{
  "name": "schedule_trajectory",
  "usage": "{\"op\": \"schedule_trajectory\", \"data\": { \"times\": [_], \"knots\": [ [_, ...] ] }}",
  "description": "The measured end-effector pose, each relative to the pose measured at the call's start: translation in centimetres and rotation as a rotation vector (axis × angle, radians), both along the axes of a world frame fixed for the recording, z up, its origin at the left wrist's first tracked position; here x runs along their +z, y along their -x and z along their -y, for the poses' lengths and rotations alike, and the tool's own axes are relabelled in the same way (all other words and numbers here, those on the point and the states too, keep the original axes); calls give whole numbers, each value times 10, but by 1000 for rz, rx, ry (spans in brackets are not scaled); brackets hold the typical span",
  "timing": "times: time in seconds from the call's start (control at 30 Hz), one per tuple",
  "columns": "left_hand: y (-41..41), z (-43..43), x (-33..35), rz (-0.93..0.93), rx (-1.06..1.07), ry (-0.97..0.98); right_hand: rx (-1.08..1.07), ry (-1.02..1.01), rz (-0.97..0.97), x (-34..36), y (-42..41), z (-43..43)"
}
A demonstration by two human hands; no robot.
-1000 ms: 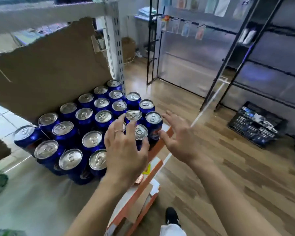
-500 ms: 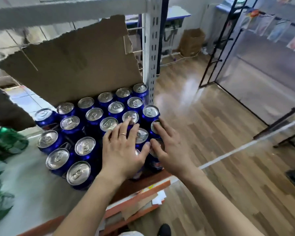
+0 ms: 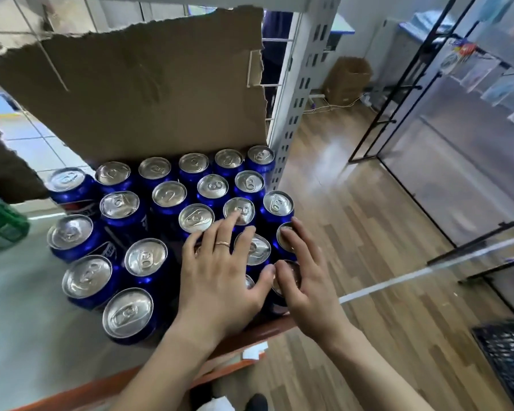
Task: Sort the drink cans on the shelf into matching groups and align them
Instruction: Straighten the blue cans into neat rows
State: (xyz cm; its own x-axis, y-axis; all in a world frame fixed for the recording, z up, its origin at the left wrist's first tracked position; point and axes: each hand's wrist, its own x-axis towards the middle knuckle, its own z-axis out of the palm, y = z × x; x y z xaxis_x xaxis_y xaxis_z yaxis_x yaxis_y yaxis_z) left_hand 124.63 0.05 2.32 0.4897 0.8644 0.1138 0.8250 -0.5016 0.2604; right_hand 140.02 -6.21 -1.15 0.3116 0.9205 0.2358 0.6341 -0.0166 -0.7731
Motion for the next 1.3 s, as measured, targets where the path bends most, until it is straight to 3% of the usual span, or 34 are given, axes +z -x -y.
{"op": "schedule_trajectory", "data": {
  "times": [0.13, 0.3, 0.43, 0.63, 0.73, 0.87, 1.07, 1.2, 1.3],
  "knots": [
    [1, -1, -1, -14, -10, 14, -10, -2, -52, 4, 3, -1],
    [4, -1, 4, -20, -22, 52, -13, 158, 8, 29, -6, 1],
    [3, -1, 8, -16, -24, 100, -6, 131, -152, 58, -46, -28],
    [-8, -17, 30, 223, 106, 261, 211, 262, -106, 62, -80, -97],
    [-27, -42, 46, 254, 175, 257, 365, 358, -19, 66, -87, -113],
    [-53, -77, 51, 108, 266, 261, 460, 360, 235, 65, -88, -118],
    [-73, -105, 43, -359, 210, 135, 472, 382, 281, 64, -91, -128],
    [-82, -118, 50, -420, 229, 82, 557, 299, 376, 64, -91, -133],
    [-85, -124, 56, -430, 189, 56, 559, 277, 337, 60, -97, -134]
  ]
}}
